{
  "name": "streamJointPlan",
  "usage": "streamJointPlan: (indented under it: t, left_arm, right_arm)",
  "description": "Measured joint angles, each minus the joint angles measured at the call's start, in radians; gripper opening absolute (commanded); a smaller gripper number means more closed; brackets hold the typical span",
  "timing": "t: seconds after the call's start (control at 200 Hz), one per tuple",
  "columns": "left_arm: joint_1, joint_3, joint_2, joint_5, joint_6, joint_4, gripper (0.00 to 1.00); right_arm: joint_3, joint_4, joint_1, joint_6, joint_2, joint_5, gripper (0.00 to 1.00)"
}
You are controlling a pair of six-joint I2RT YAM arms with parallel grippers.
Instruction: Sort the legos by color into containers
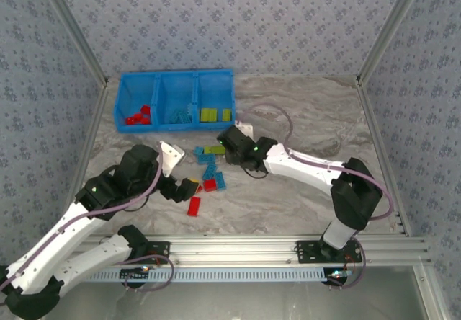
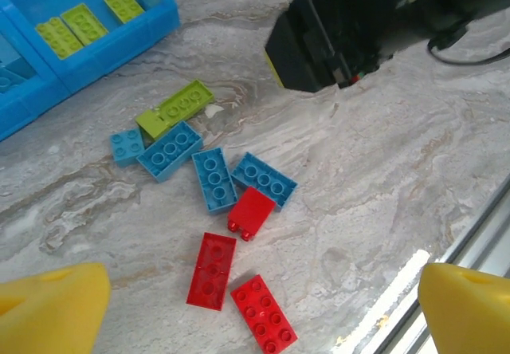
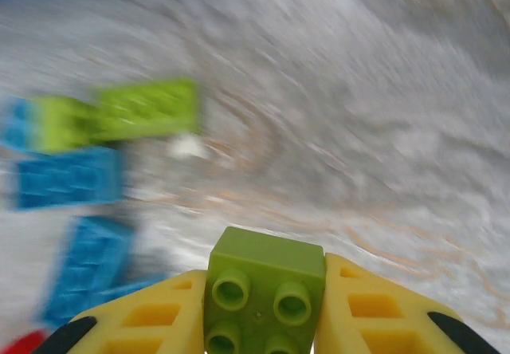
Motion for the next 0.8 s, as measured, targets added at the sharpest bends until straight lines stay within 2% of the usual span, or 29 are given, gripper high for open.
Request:
streamJointPlan:
  t: [0.145,0.305,0.46,0.55,0.605,0.8]
  left_arm:
    - [0.024,-0.012,-0.017,-0.035,0.0,0.0,0.99]
    - [0.038,-0.016,-0.018,-0.065,0.0,0.0,0.99]
    - [0.058,-0.018,-0.018,-0.078,0.0,0.0,0.99]
    - [0.072,-0.022,-0.019,-0.08,0.0,0.0,0.99]
    - [0.079,-0.026,-0.018,-0.08,0.0,0.0,0.99]
    - [0.092,-0.029,-0.018,-0.08,0.0,0.001,0.99]
  right_arm:
    - [0.21,0.061,-0.014,-0.156,0.083,0.023,0.26]
    - [0.496,0.078,-0.081,-0.278,0.315,0.035,0.29]
    - [0.809,0.018,-0.137,-0.373,0.587,0.074,0.39]
    - [0.99,-0.04,-0.155,-0.411,0.727,0.086,0.54]
    - [1.085,-0.086,-0.16,-0.431,0.788,0.087,0.59]
    - [1.161,-0.168,-0.161,-0.474,0.802,0.086,0.6]
